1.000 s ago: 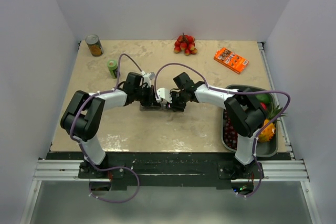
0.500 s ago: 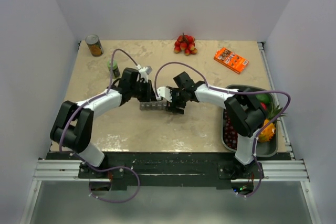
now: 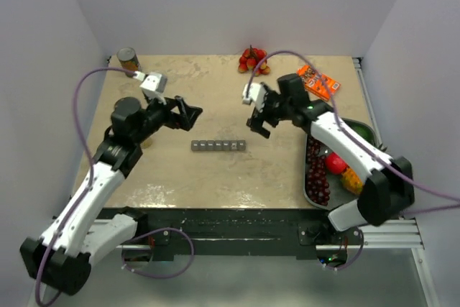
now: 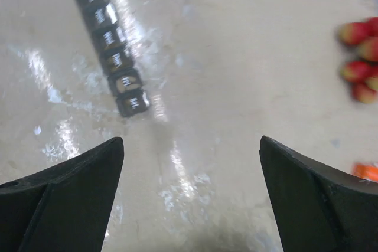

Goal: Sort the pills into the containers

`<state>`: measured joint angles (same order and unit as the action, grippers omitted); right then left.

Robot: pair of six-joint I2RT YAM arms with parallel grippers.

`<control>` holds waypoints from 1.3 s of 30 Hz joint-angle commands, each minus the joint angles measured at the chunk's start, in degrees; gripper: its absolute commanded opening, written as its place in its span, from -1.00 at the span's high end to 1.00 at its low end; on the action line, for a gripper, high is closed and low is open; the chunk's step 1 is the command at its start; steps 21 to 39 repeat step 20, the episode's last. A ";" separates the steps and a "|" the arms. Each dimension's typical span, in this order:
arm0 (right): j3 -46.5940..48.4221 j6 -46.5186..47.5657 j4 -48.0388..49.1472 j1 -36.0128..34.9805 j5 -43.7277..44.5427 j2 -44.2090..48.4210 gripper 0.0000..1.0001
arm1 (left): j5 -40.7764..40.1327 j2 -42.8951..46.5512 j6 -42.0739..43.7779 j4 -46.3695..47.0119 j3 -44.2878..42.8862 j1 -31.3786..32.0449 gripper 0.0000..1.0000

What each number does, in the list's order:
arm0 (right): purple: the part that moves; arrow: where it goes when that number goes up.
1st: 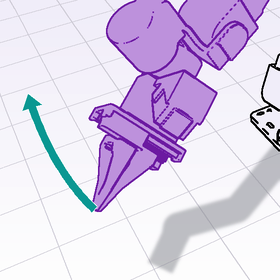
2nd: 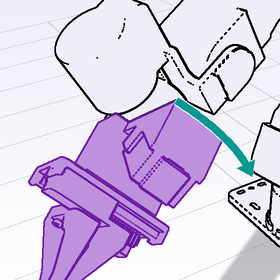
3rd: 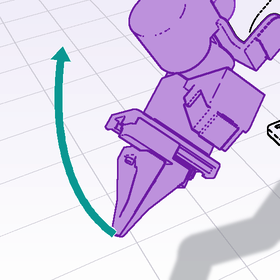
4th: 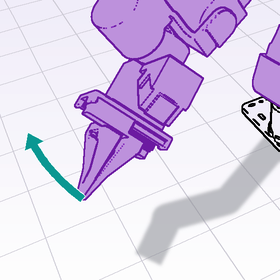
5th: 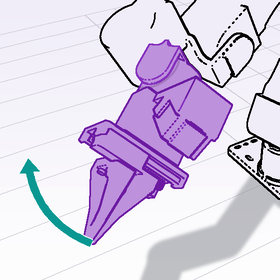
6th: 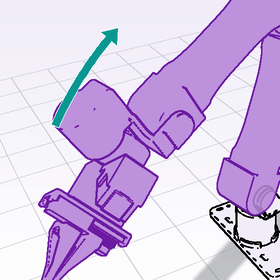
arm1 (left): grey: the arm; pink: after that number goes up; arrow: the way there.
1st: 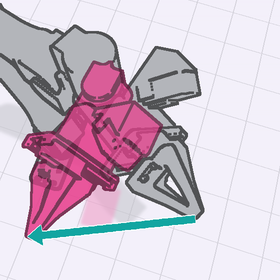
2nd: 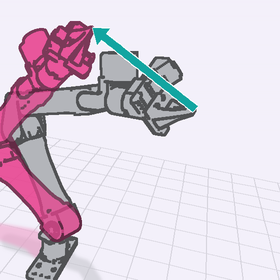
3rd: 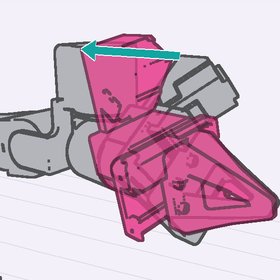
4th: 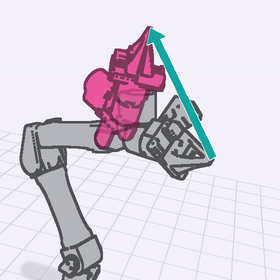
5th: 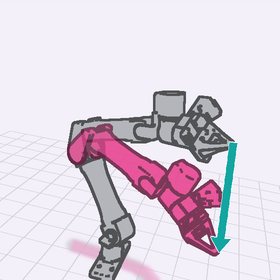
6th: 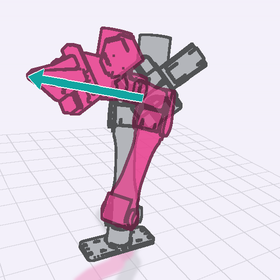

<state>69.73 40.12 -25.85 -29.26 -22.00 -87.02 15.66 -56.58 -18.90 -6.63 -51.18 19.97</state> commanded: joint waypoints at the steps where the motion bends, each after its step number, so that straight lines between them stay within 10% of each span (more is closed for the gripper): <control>1: 3.22 -16.09 0.77 7.01 -1.31 14.58 -0.98 | -6.07 10.77 4.04 -0.04 0.47 -0.45 -0.98; 10: 8.30 -39.59 0.54 8.34 24.19 28.04 -0.98 | -8.19 17.20 5.80 -10.32 -5.86 -0.54 -0.98; 39: 8.84 -39.68 -0.43 11.33 22.27 31.21 -0.98 | -7.75 19.49 5.62 -12.96 -6.04 -0.54 -0.98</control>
